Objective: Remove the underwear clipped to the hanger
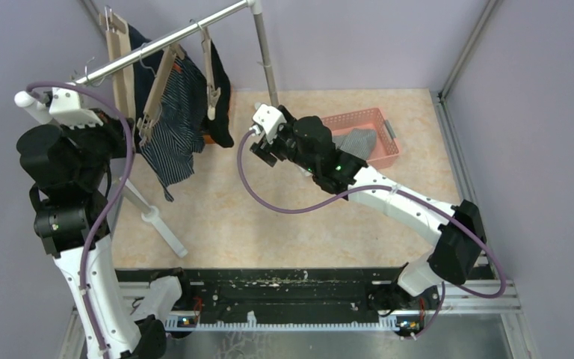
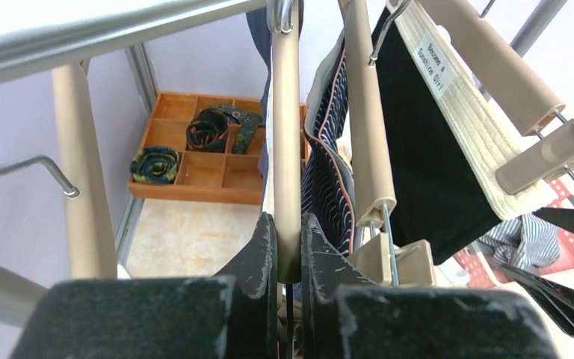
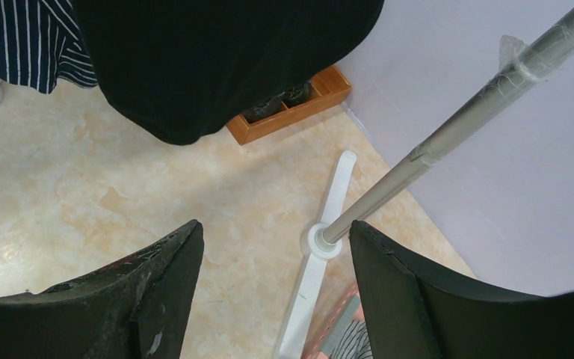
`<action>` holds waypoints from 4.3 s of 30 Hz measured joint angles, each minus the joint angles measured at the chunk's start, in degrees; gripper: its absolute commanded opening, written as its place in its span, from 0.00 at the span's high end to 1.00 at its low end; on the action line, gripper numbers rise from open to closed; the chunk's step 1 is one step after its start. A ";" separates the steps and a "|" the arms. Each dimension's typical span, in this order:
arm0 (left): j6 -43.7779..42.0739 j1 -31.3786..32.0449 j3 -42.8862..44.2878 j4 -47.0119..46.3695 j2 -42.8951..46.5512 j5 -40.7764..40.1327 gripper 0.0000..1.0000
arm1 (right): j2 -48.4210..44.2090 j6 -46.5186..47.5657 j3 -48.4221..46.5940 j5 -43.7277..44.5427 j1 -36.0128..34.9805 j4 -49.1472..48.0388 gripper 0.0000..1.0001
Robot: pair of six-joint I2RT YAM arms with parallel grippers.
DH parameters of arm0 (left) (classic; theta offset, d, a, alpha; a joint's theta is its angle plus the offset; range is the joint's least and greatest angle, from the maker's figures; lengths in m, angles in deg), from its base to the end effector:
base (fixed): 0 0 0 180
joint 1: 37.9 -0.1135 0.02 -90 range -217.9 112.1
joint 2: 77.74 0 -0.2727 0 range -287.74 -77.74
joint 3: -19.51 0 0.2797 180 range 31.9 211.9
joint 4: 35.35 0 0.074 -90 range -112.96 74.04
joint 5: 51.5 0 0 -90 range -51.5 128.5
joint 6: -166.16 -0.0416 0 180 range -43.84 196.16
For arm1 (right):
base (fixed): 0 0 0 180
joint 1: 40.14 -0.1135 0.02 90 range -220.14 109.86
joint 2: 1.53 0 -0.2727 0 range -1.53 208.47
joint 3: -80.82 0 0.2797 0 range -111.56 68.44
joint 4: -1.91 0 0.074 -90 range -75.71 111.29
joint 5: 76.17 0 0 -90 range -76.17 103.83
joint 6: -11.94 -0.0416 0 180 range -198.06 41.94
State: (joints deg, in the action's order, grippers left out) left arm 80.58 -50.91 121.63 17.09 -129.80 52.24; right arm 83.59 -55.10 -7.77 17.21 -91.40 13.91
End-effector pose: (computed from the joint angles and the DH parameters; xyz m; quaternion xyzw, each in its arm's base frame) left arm 0.1447 0.0233 0.5383 -0.0267 0.7207 -0.0346 0.6918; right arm 0.2461 0.3028 0.3850 -0.4416 0.6156 0.1378 0.6379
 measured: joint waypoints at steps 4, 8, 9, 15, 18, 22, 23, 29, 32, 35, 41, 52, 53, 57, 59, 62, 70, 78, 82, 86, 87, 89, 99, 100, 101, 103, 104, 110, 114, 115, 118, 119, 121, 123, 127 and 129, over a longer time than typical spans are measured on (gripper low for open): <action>-0.11 0.00 1.46 4.22 1.14 0.35 1.00 | 0.50 0.00 0.00 -0.15 0.00 -0.04 0.28; 0.07 0.00 1.60 8.11 2.23 1.42 1.00 | 1.01 0.00 0.00 -0.50 0.00 0.04 0.28; 0.09 0.00 1.90 9.27 2.29 1.73 1.00 | 1.03 0.00 0.00 -0.59 0.00 0.02 0.28; 0.42 0.00 2.40 14.01 2.40 3.08 1.00 | 1.03 0.00 -0.07 -0.74 0.00 0.00 0.28; 1.01 0.00 1.55 15.65 2.64 3.56 1.00 | 1.03 0.00 -0.09 -0.92 0.00 0.04 0.28; 2.56 0.00 -3.39 16.48 4.68 4.31 1.00 | 1.03 0.00 -0.11 -0.92 0.00 0.24 0.28; 3.04 0.00 -5.14 16.72 5.33 4.57 1.00 | 1.03 0.00 -0.11 -0.90 0.00 0.37 0.28; 5.14 0.00 -15.15 19.32 9.40 5.42 1.00 | 1.03 0.02 -3.56 0.66 0.00 2.78 0.28; 6.12 0.00 -20.28 20.39 12.39 6.21 1.00 | 1.03 0.02 -6.99 2.27 0.00 3.76 0.27; 7.10 0.00 -26.45 20.85 16.85 8.61 1.00 | 1.25 0.00 -10.84 3.76 0.00 4.63 0.27; 8.41 0.00 -36.39 18.53 25.38 19.19 1.00 | 1.79 -0.02 -16.55 4.26 0.00 6.16 0.26; 7.89 0.00 -45.97 13.33 32.35 44.68 1.00 | 4.13 -1.99 -24.87 -2.45 4.57 15.69 0.20; 7.39 0.00 -46.84 13.46 32.96 46.12 1.00 | 4.24 -2.78 -25.66 -4.55 6.49 16.61 0.18; 3.69 0.00 -49.31 16.72 34.73 52.24 1.00 | 4.76 -4.13 -28.04 -11.15 14.82 20.74 0.17; 1.46 0.00 -49.66 19.19 34.62 54.49 1.00 | 5.40 -4.02 -28.68 -13.49 17.20 22.84 0.17; -0.50 0.00 -49.70 21.92 34.64 56.70 1.00 | 6.29 -3.63 -28.87 -18.75 18.23 26.27 0.17; -1.70 0.00 -47.45 26.21 34.84 58.93 1.00 | 6.91 -3.43 -28.89 -36.48 22.40 34.99 0.18; -2.80 0.00 -44.96 27.30 32.65 58.88 1.00 | 6.86 -3.63 -28.87 -60.00 22.82 39.01 0.16; -2.75 0.00 -44.24 26.58 32.20 58.84 1.00 | 6.29 -7.69 -26.64 -69.20 22.82 35.01 0.16; -2.40 0.00 -43.34 25.46 32.20 58.18 1.00 | 5.90 -11.04 -23.43 -72.65 22.36 31.80 0.15; -1.86 0.00 -43.08 24.68 32.20 57.92 1.00 | 5.90 -11.47 -22.69 -72.67 22.12 31.47 0.15; -0.98 0.00 -42.29 23.04 32.20 57.48 1.00 | 5.90 -11.67 -21.81 -71.93 21.31 31.76 0.16; 0.79 0.00 -40.92 14.73 30.80 57.27 1.00 | 5.90 -10.19 -21.62 -67.95 14.80 32.81 0.25; 0.98 0.00 -41.44 13.92 30.69 57.48 1.00 | 5.92 -10.36 -21.62 -67.91 14.80 32.72 0.27; 1.16 0.00 -41.79 13.44 30.56 57.61 1.00 | 5.99 -10.60 -21.62 -67.93 14.80 32.59 0.28; 1.31 0.00 -42.25 12.46 30.12 57.94 1.00 | 6.21 -11.06 -21.62 -67.95 14.80 32.15 0.29; 1.36 0.00 -42.36 11.98 29.92 58.16 1.00 | 6.40 -11.19 -21.62 -68.00 14.78 31.98 0.30; 1.36 0.00 -43.80 10.47 29.66 58.77 1.00 | 8.61 -12.44 -22.23 -68.15 14.05 31.19 0.34; 1.36 0.00 -44.26 9.94 29.68 58.95 1.00 | 10.88 -13.05 -23.85 -68.48 13.25 30.01 0.34; 1.36 0.00 -44.46 9.90 29.73 58.95 1.00 | 11.45 -13.16 -24.24 -68.50 13.09 29.77 0.34; 1.36 0.00 -44.94 9.84 29.94 58.90 1.00 | 12.41 -13.40 -24.76 -68.50 12.70 29.59 0.56; 1.36 0.00 -45.07 9.84 30.05 58.93 1.00 | 12.68 -13.57 -25.16 -68.52 12.61 29.55 0.81; 1.33 0.00 -45.18 9.84 30.21 58.71 1.00 | 12.94 -14.25 -25.73 -68.87 12.44 29.49 1.00; 0.63 0.00 -45.44 9.75 30.32 58.90 1.00 | 12.94 -14.29 -26.34 -69.66 12.79 30.05 1.00; 0.20 0.00 -45.46 9.40 30.29 58.69 1.00 | 12.94 -14.43 -26.73 -69.72 12.76 30.58 0.93; 0.02 0.00 -45.46 9.38 30.29 58.47 1.00 | 12.94 -14.23 -27.04 -69.16 12.63 31.19 0.46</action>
State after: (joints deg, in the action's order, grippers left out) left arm 80.61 -50.91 76.17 26.47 -99.50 110.71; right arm 96.53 -69.33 -34.80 -51.95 -78.77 45.10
